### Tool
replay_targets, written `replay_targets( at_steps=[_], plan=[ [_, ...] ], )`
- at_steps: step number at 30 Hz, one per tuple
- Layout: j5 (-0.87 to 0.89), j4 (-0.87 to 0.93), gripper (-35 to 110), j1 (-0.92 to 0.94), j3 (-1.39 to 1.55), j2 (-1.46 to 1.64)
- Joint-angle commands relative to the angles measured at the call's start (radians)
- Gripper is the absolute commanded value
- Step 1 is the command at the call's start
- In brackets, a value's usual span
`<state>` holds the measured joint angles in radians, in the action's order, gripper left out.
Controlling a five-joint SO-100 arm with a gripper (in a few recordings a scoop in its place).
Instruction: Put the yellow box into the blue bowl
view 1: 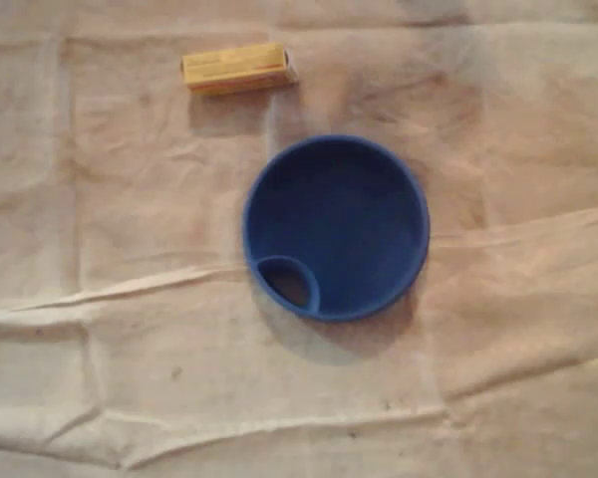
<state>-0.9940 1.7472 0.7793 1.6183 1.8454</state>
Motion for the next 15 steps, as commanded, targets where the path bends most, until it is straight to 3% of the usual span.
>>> replay_targets(
  at_steps=[1, 6, 15],
  plan=[
    [-0.018, -0.061, 0, 0.006, -0.094, 0.005],
    [-0.015, -0.179, 8, 0.017, -0.101, 0.0],
    [0.103, -0.196, 33, 0.012, -0.092, -0.118]
  ],
)
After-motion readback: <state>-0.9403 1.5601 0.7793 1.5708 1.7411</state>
